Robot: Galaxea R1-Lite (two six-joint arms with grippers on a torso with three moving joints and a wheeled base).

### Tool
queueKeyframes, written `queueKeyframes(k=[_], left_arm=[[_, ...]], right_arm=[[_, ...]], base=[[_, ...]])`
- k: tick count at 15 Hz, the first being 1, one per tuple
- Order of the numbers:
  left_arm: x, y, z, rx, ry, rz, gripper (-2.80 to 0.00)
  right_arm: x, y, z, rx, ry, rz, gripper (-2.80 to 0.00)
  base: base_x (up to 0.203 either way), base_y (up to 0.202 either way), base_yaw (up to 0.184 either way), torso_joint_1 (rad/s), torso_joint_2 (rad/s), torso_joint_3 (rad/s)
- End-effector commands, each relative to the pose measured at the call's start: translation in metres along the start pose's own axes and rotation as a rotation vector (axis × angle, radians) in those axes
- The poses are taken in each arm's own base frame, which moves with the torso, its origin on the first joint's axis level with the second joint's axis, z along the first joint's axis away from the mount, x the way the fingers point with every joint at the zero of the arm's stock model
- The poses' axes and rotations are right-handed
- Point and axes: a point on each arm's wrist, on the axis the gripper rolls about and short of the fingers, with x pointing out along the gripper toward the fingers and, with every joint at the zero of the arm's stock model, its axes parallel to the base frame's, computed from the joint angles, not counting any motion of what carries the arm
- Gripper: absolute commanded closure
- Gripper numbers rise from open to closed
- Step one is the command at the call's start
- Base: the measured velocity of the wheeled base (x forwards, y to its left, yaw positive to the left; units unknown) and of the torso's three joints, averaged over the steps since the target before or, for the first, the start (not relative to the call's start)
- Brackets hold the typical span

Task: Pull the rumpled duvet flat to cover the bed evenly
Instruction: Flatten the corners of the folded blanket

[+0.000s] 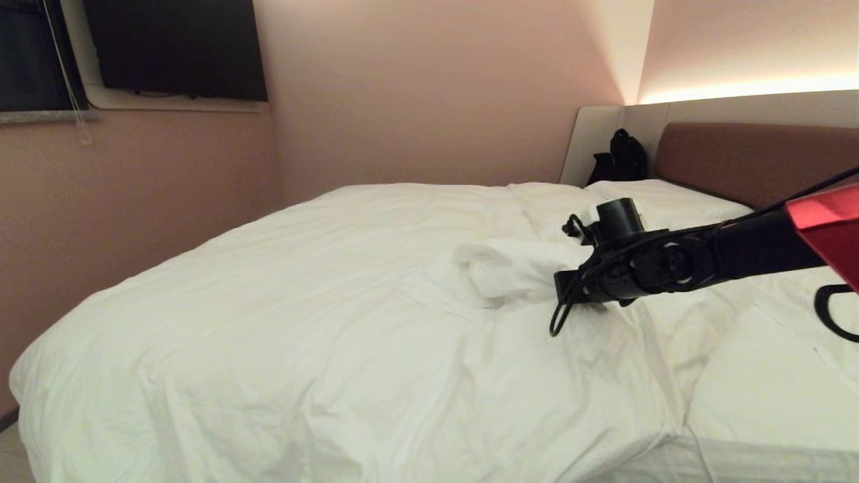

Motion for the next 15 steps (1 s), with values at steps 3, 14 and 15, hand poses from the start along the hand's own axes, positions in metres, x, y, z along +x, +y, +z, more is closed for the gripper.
queueKeyframes(k=[3,14,15], left_arm=[[0.0,0.0,0.0,0.0,0.0,0.0,0.0],[0.0,0.0,0.0,0.0,0.0,0.0,0.0],[0.0,0.0,0.0,0.0,0.0,0.0,0.0]], right_arm=[[-0.068,-0.021,-0.022,0.017,-0.05,-0.014,0.0],[-0.147,-0.067,-0.122,0.054,-0.032,-0.098,-2.8],[-0.149,-0.067,-0.126,0.053,-0.03,-0.098,-2.8]], base=[[0.0,0.0,0.0,0.0,0.0,0.0],[0.0,0.0,0.0,0.0,0.0,0.0],[0.0,0.0,0.0,0.0,0.0,0.0]])
